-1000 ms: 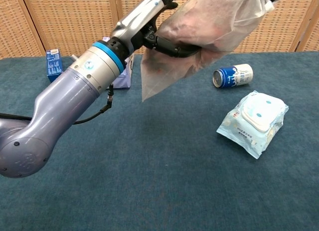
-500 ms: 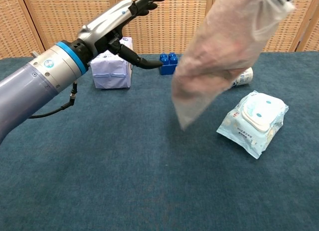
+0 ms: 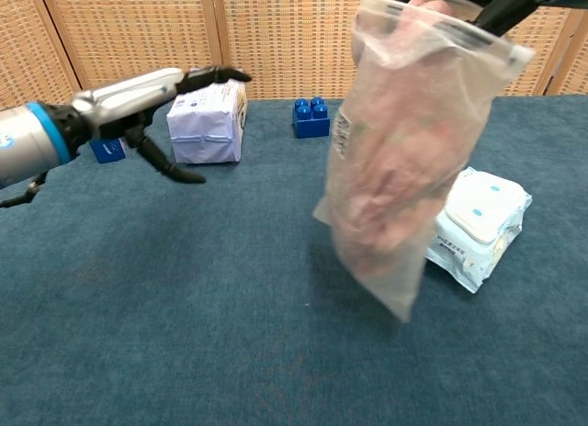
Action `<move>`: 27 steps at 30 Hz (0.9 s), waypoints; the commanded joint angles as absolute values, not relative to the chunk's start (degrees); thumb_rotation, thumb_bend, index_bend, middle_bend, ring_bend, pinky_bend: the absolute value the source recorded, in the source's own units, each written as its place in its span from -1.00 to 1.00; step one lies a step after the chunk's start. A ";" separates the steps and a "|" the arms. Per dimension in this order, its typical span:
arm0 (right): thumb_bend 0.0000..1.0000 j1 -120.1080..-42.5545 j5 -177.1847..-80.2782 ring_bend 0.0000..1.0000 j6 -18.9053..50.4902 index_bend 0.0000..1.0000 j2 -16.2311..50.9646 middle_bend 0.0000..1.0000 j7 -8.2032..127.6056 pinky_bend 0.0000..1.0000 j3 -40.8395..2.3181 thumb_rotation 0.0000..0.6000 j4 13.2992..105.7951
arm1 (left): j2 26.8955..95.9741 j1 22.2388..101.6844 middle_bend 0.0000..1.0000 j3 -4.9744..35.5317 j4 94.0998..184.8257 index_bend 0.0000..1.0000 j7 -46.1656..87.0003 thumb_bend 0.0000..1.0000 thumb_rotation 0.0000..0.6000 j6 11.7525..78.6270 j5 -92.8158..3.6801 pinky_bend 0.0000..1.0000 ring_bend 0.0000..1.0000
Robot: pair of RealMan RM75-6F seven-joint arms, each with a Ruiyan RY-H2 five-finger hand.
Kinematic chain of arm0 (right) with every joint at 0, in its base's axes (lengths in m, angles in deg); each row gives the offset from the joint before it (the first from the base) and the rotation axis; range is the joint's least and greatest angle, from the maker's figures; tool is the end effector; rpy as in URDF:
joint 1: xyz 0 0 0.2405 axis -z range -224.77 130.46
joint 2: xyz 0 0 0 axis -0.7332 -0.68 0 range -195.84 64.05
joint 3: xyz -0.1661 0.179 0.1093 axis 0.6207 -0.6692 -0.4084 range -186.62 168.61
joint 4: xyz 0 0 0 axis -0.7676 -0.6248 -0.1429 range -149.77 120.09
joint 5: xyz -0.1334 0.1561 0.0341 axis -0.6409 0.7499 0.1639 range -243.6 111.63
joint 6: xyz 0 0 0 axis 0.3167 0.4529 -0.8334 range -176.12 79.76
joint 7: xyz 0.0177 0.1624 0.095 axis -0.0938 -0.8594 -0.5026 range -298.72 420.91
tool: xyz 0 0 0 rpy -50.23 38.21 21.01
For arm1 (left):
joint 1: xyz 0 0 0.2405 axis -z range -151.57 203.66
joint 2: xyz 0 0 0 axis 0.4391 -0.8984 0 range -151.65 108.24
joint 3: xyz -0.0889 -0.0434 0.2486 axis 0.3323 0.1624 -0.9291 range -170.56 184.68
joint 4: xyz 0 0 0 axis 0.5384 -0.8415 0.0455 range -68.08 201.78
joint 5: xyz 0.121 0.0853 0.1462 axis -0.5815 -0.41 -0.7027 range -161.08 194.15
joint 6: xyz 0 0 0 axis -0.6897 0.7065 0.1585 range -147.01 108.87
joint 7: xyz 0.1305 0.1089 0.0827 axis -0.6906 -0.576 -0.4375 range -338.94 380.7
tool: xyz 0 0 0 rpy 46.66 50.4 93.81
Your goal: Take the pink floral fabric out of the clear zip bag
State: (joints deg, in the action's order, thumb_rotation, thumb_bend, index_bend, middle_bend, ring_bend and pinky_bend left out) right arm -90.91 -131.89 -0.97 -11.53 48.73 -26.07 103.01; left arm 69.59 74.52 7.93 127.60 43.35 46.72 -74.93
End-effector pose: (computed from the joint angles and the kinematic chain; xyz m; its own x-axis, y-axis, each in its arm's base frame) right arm -0.0593 -0.3561 0.1124 0.0510 -0.4682 0.8821 -0.9112 -0.3834 -0.1508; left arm -0.1317 0.4144 -0.0172 0.3243 0.1989 0.9248 0.7529 -0.6462 -0.1251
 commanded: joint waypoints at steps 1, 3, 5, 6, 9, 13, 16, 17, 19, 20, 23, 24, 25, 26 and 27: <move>0.32 -91.52 -131.21 -1.00 -1.14 0.71 -10.93 -1.00 49.58 -1.00 -26.12 1.00 103.73 | 68.92 73.53 -1.00 6.94 127.83 -0.95 42.76 -0.62 1.00 45.55 -74.82 -1.00 -1.00; 0.32 -92.14 -130.37 -1.00 -1.17 0.71 -10.30 -1.00 50.35 -1.00 -26.30 1.00 104.29 | 68.92 73.05 -1.00 6.47 127.38 -0.94 42.63 -0.63 1.00 45.34 -74.95 -1.00 -1.00; 0.32 -92.81 -129.38 -1.00 -1.09 0.71 -9.55 -1.00 51.37 -1.00 -26.39 1.00 104.87 | 69.04 72.61 -1.00 6.08 126.92 -0.92 42.83 -0.62 1.00 45.23 -75.11 -1.00 -1.00; 0.32 -93.10 -128.94 -1.00 -1.09 0.71 -9.21 -1.00 51.87 -1.00 -26.36 1.00 105.11 | 69.09 72.45 -1.00 5.94 126.71 -0.91 42.99 -0.63 1.00 45.22 -75.21 -1.00 -1.00; 0.33 -94.01 -127.50 -1.00 -1.09 0.71 -8.15 -1.00 53.48 -1.00 -26.19 1.00 105.63 | 69.44 72.05 -1.00 5.66 126.14 -0.88 43.72 -0.63 1.00 45.15 -75.39 -1.00 -1.00; 0.33 -95.23 -125.46 -1.00 -0.80 0.71 -6.46 -1.00 55.57 -1.00 -25.98 1.00 105.88 | 69.75 71.85 -1.00 5.32 125.82 -0.83 44.67 -0.63 1.00 44.81 -75.79 -1.00 -1.00; 0.33 -96.34 -123.18 -1.00 -0.39 0.71 -4.76 -1.00 56.51 -1.00 -26.23 1.00 106.15 | 69.67 71.72 -1.00 5.34 125.93 -0.80 44.94 -0.63 1.00 45.09 -76.15 -1.00 -1.00; 0.33 -96.59 -122.77 -1.00 -0.32 0.71 -4.42 -1.00 56.71 -1.00 -26.30 1.00 106.18 | 69.60 71.68 -1.00 5.34 125.99 -0.79 45.03 -0.63 1.00 45.14 -76.20 -1.00 -1.00; 0.33 -97.46 -121.66 -1.00 -0.11 0.71 -3.41 -1.00 57.53 -1.00 -26.54 1.00 106.09 | 69.26 71.53 -1.00 5.31 126.16 -0.77 45.21 -0.63 1.00 45.27 -76.34 -1.00 -1.00; 0.33 -98.12 -120.83 -1.00 0.17 0.71 -2.63 -1.00 58.16 -1.00 -26.79 1.00 105.88 | 68.98 71.44 -1.00 5.25 126.24 -0.77 45.27 -0.63 1.00 45.30 -76.44 -1.00 -1.00; 0.33 -99.72 -118.45 -1.00 0.98 0.71 -0.66 -1.00 59.28 -1.00 -27.61 1.00 105.27 | 68.33 71.10 -1.00 4.87 126.65 -0.75 45.53 -0.63 1.00 45.18 -76.64 -1.00 -1.00; 0.33 -100.27 -117.64 -1.00 1.28 0.71 0.01 -1.00 59.70 -1.00 -27.85 1.00 104.99 | 68.18 70.98 -1.00 4.71 126.82 -0.75 45.62 -0.63 1.00 45.15 -76.74 -1.00 -1.00; 0.33 -100.97 -116.60 -1.00 1.58 0.71 0.83 -1.00 60.34 -1.00 -28.03 1.00 104.64 | 68.03 70.81 -1.00 4.42 127.03 -0.75 45.71 -0.63 1.00 45.04 -76.90 -1.00 -1.00; 0.33 -101.43 -115.88 -1.00 1.79 0.71 1.37 -1.00 60.84 -1.00 -28.08 1.00 104.42 | 67.95 70.71 -1.00 4.15 127.20 -0.74 45.76 -0.63 1.00 44.86 -77.05 -1.00 -1.00; 0.33 -101.96 -115.00 -1.00 2.06 0.71 2.02 -1.00 61.48 -1.00 -28.05 1.00 104.16 | 67.87 70.61 -1.00 3.85 127.49 -0.74 45.78 -0.63 1.00 44.59 -77.22 -1.00 -1.00</move>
